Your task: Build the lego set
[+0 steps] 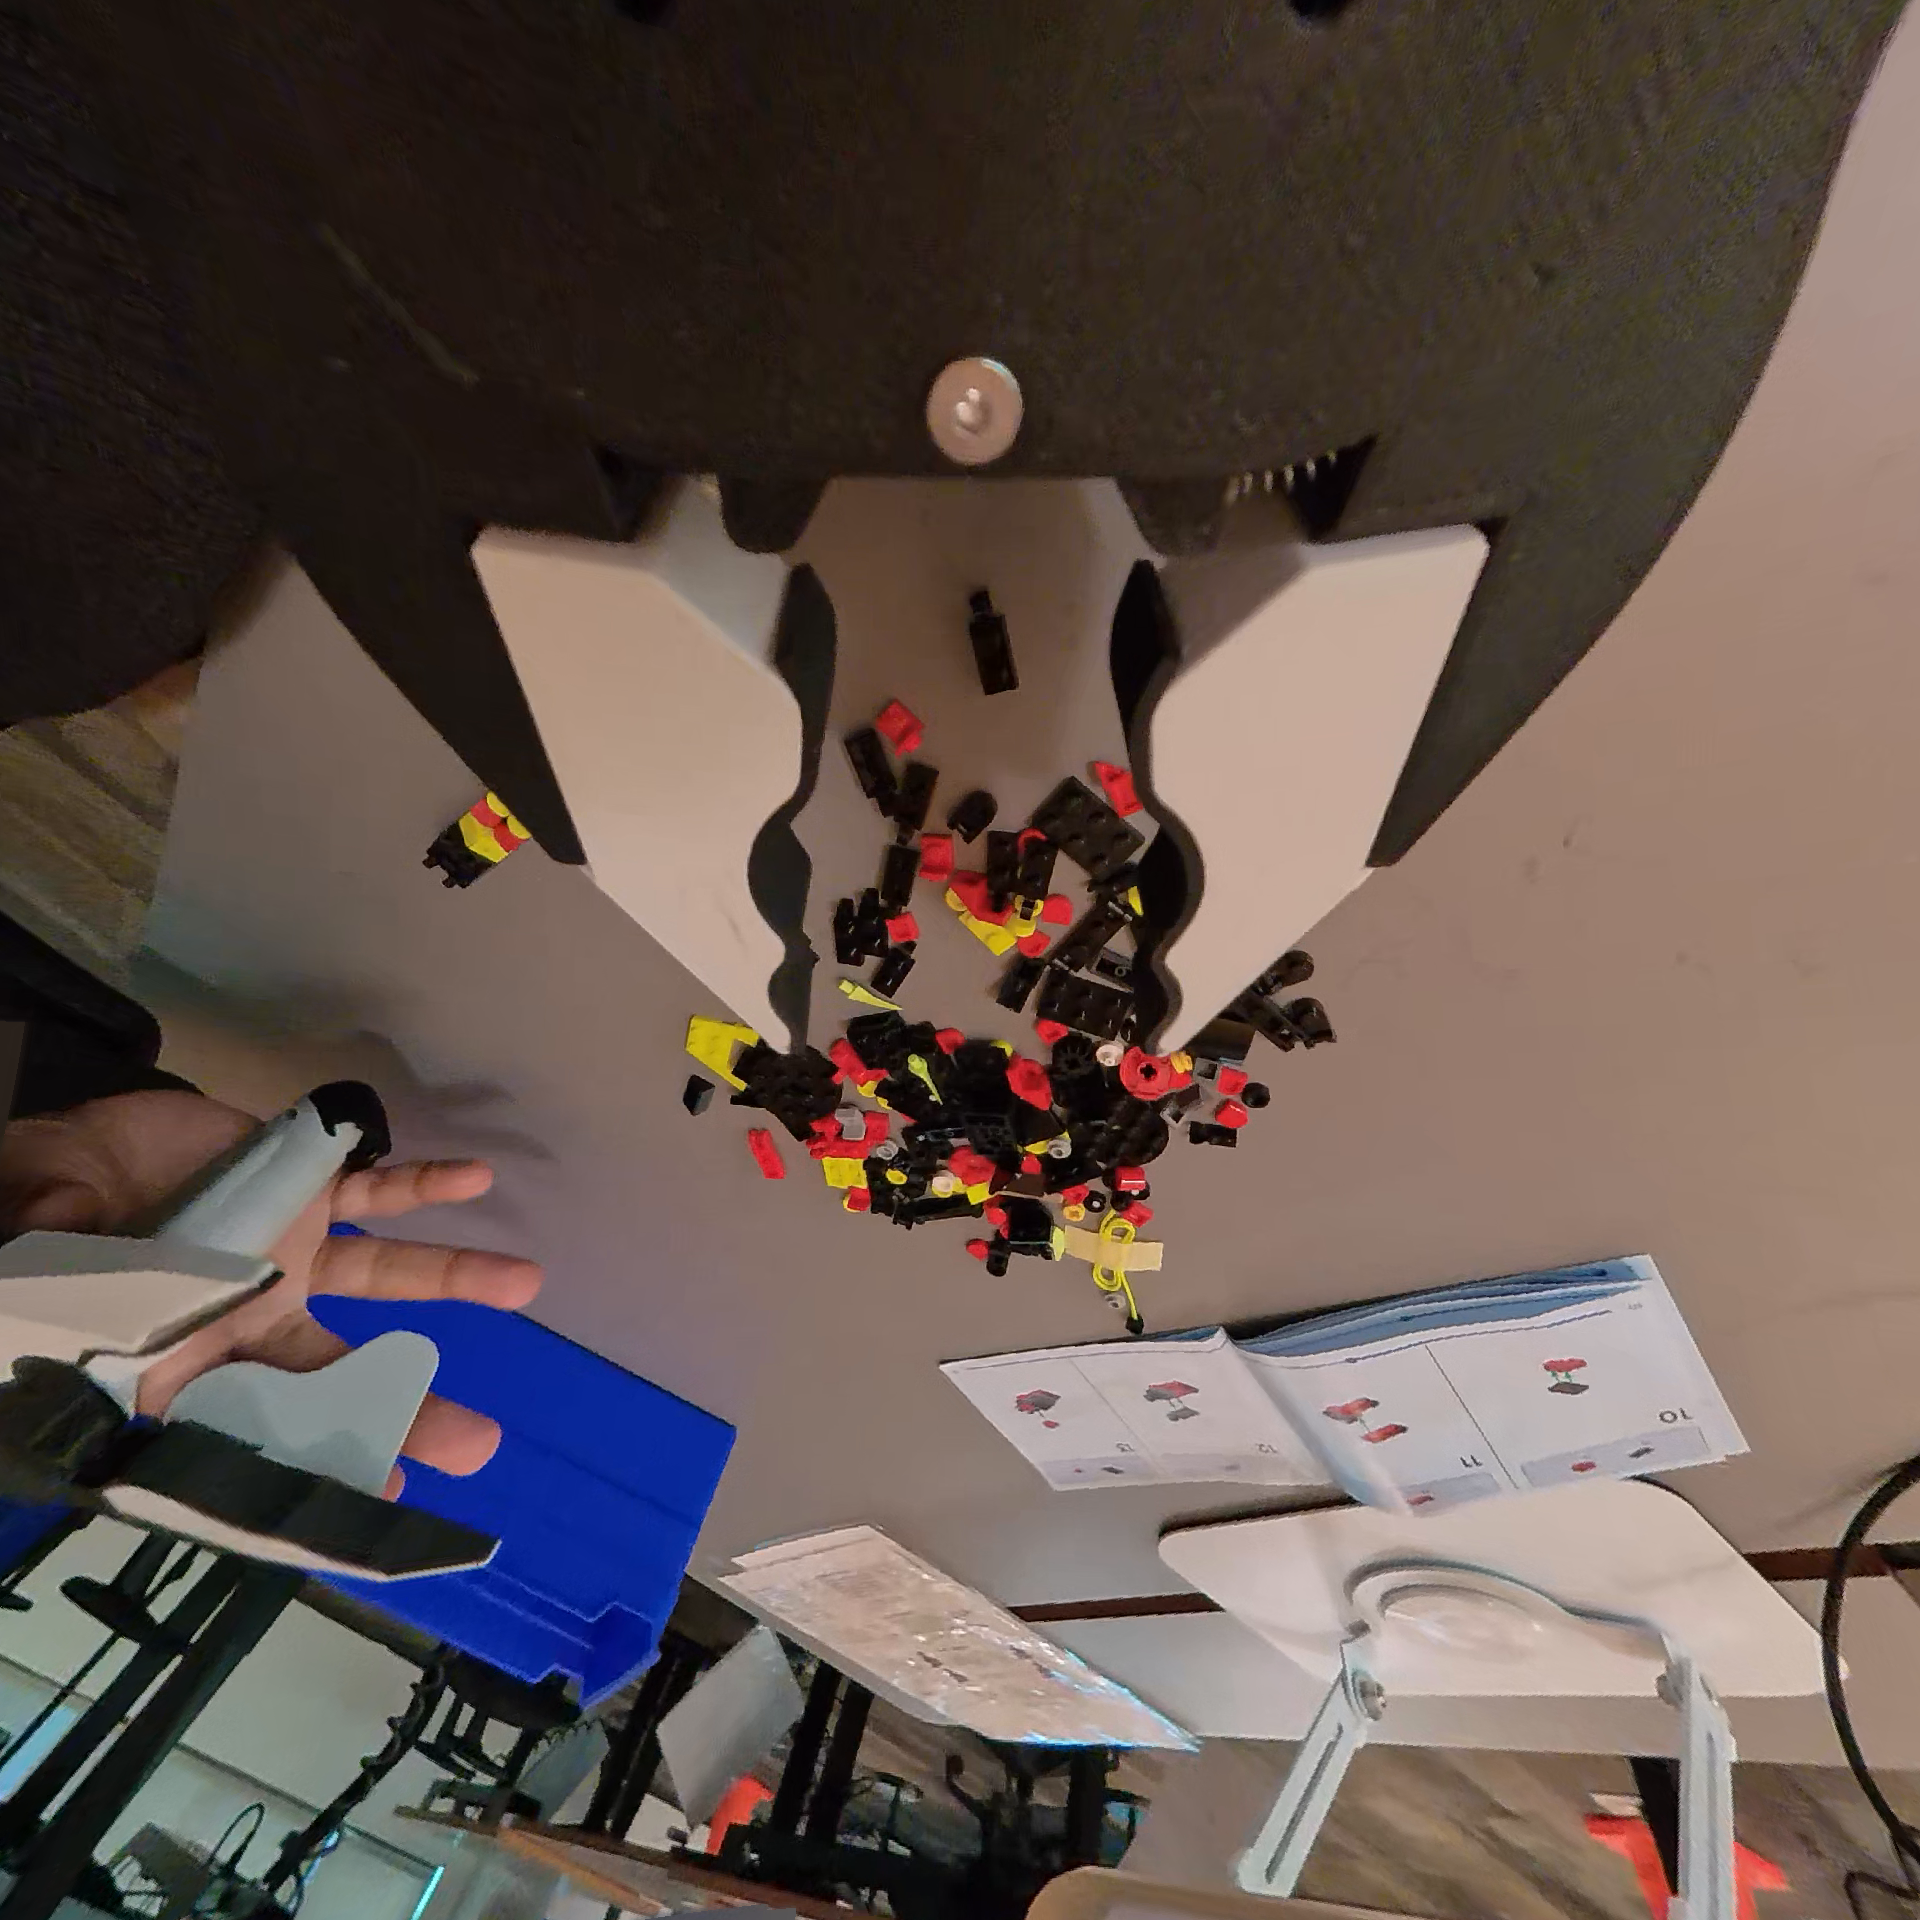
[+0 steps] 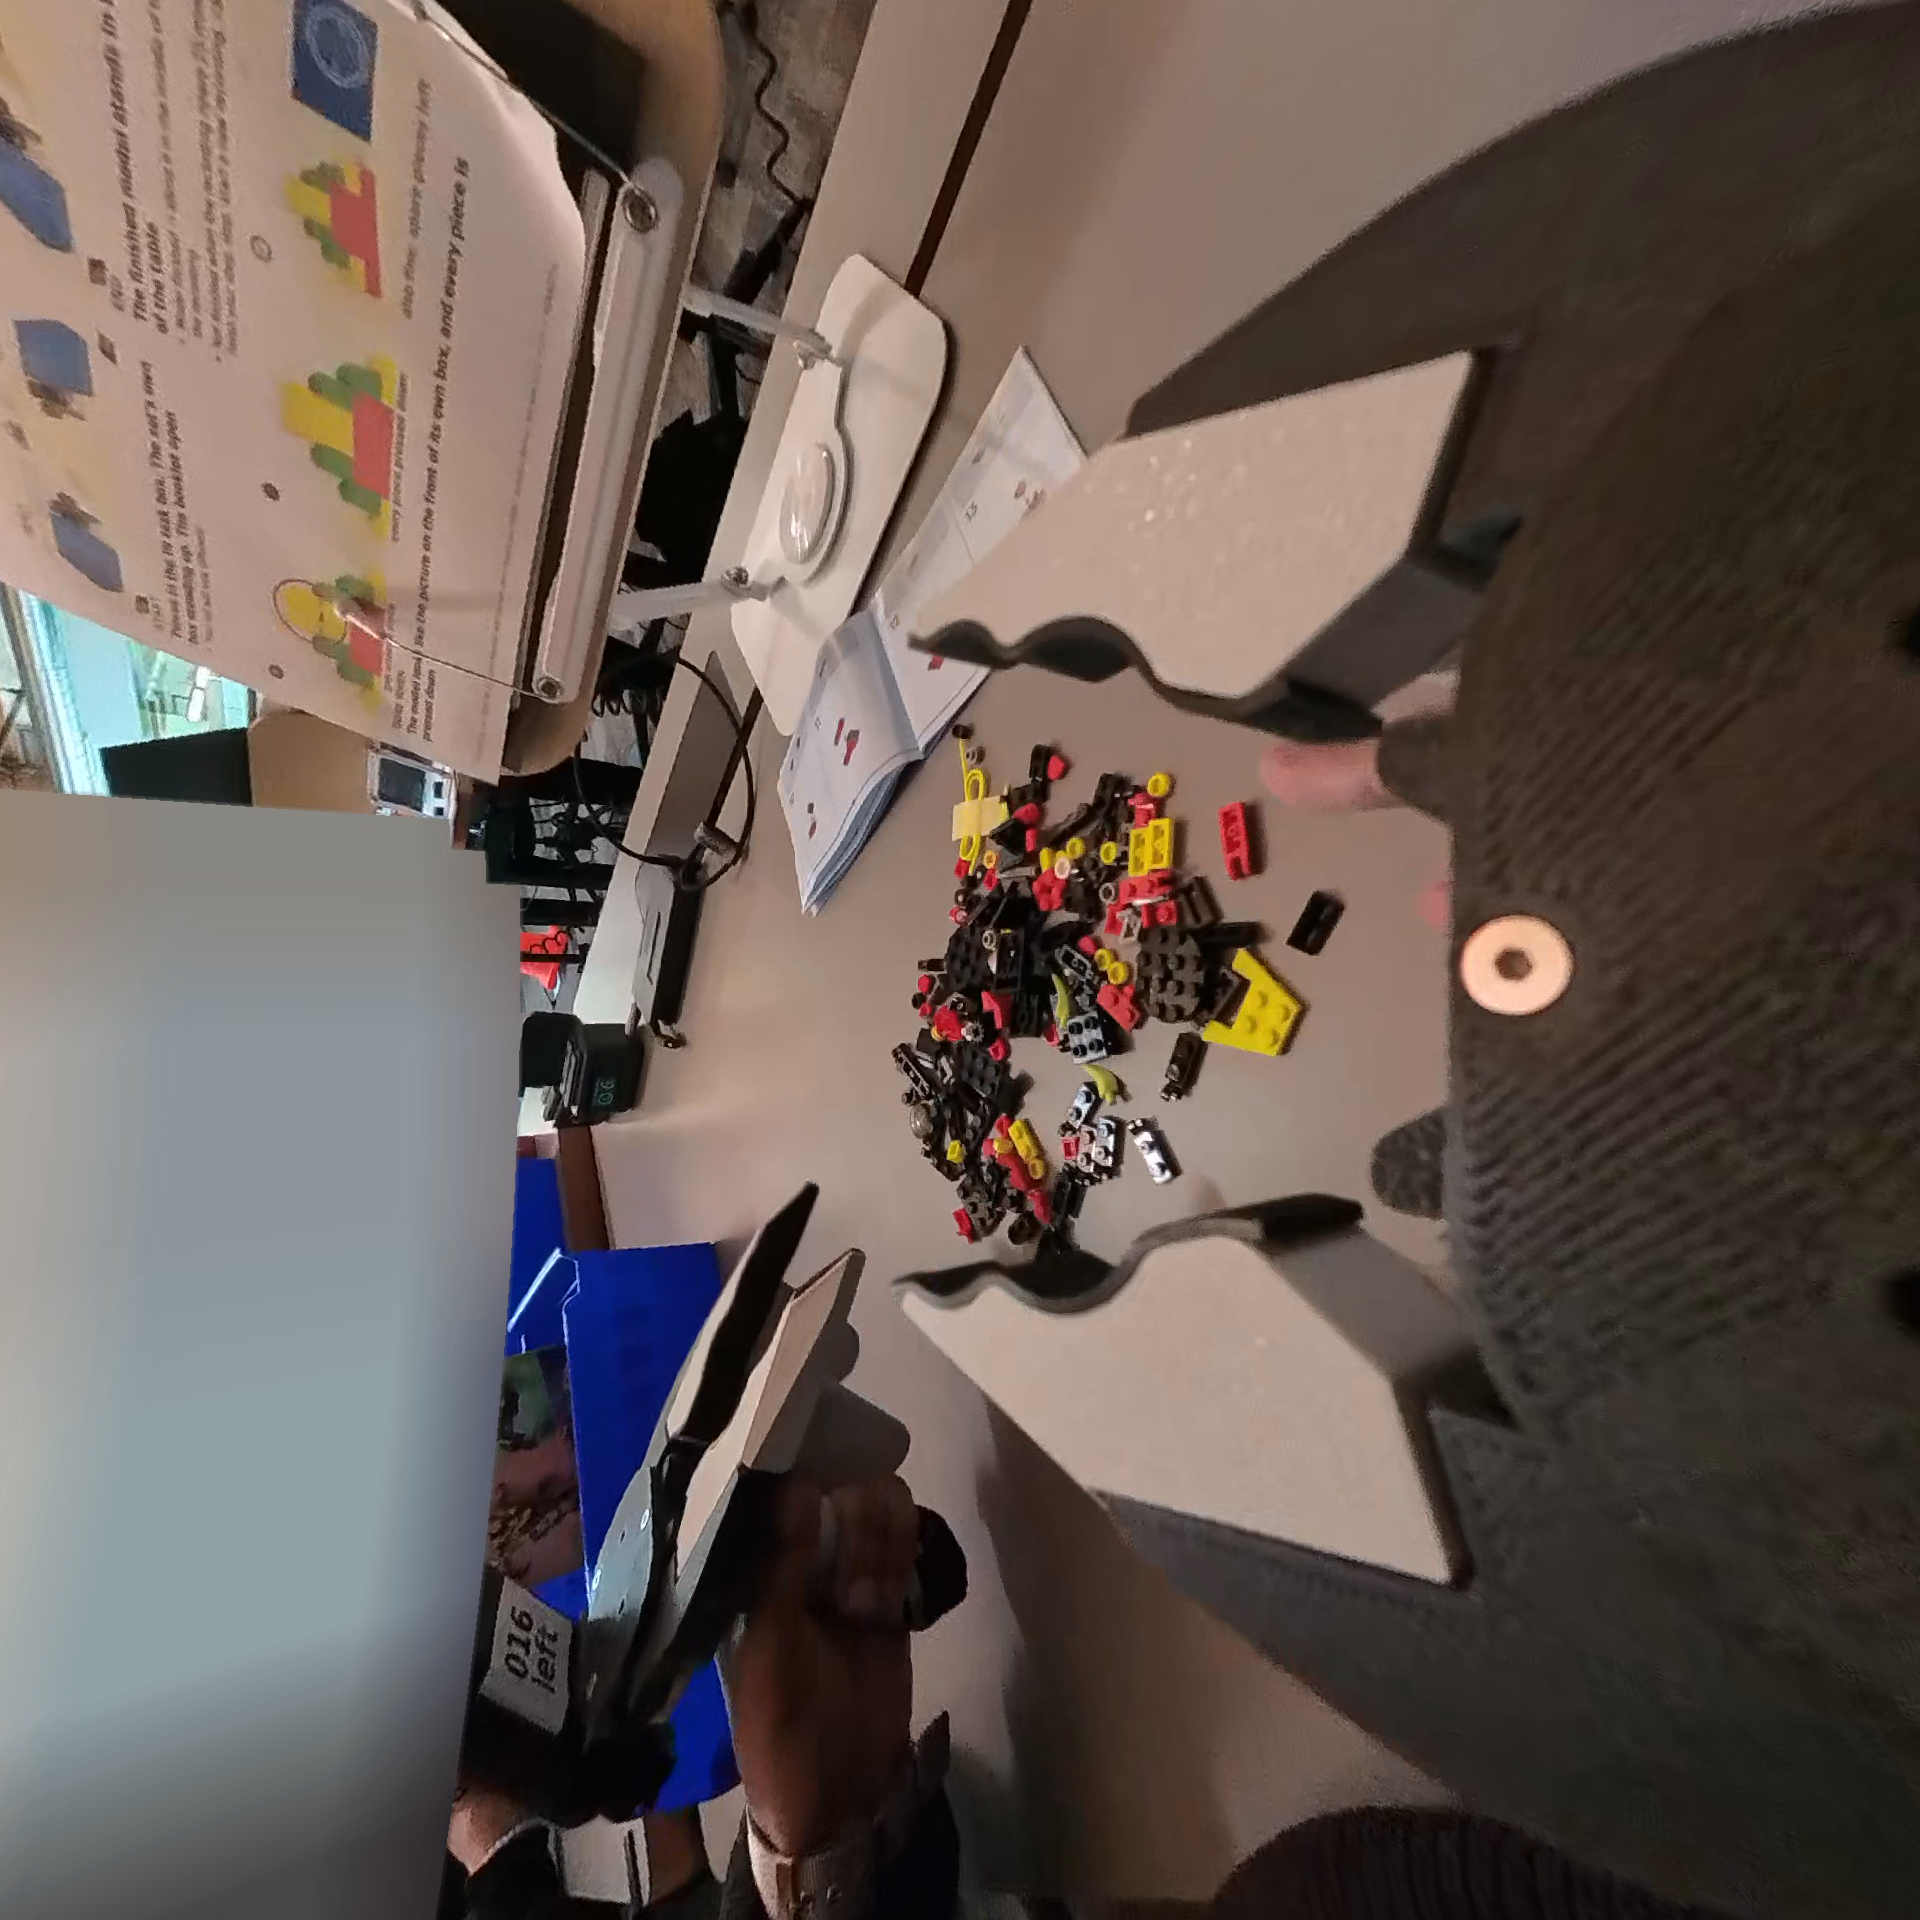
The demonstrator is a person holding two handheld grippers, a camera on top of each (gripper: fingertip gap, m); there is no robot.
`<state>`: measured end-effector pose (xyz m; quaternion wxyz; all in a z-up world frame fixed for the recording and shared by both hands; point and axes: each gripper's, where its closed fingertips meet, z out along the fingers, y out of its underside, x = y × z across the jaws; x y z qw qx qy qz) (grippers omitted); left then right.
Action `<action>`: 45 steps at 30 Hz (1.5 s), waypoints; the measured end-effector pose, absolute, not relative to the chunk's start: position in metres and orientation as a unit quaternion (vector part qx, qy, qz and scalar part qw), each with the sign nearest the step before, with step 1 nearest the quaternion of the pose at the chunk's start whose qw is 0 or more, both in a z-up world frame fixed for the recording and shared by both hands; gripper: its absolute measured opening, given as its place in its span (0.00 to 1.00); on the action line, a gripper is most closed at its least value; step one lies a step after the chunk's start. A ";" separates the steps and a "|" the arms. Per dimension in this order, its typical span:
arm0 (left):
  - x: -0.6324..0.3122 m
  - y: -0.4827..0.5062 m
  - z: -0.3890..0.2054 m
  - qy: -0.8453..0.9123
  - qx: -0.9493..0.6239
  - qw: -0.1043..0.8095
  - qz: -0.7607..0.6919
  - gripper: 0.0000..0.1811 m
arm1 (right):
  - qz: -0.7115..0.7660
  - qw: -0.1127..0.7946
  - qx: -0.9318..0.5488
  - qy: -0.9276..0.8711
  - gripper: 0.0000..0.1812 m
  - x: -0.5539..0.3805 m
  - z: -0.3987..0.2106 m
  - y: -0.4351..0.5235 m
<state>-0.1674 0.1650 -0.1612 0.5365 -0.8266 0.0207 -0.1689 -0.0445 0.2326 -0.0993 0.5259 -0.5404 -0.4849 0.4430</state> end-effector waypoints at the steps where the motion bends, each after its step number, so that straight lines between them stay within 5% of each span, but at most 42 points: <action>1: -0.166 0.165 -0.162 0.025 -0.827 0.536 -0.168 0.34 | 0.442 0.535 -0.534 -0.483 0.61 -0.044 -0.097 0.232; 6: -0.163 0.166 -0.161 0.036 -0.825 0.539 -0.164 0.34 | 0.425 0.571 -0.509 -0.484 0.45 -0.039 -0.088 0.232; 8: -0.159 0.164 -0.160 0.046 -0.821 0.539 -0.180 0.25 | 0.434 0.592 -0.467 -0.493 0.11 -0.033 -0.077 0.223; 10: -0.155 0.163 -0.159 0.049 -0.819 0.538 -0.195 0.19 | 0.462 0.599 -0.428 -0.495 0.00 -0.028 -0.066 0.211; 19: -0.155 0.163 -0.160 0.051 -0.818 0.535 -0.203 0.12 | 0.499 0.552 -0.434 -0.507 0.00 -0.032 -0.076 0.204; 22: -0.159 0.164 -0.156 0.044 -0.812 0.546 -0.201 0.06 | 0.536 0.441 -0.456 -0.557 0.01 -0.041 -0.106 0.179; 25: -0.163 0.164 -0.152 0.037 -0.807 0.556 -0.197 0.03 | 0.522 0.298 -0.497 -0.626 0.29 -0.048 -0.151 0.149; 28: -0.164 0.164 -0.154 0.033 -0.809 0.552 -0.202 0.04 | 0.477 0.275 -0.493 -0.674 0.34 -0.049 -0.173 0.136; 45: -0.163 0.164 -0.157 0.030 -0.813 0.543 -0.207 0.05 | 0.382 0.227 -0.488 -0.751 0.22 -0.038 -0.220 0.126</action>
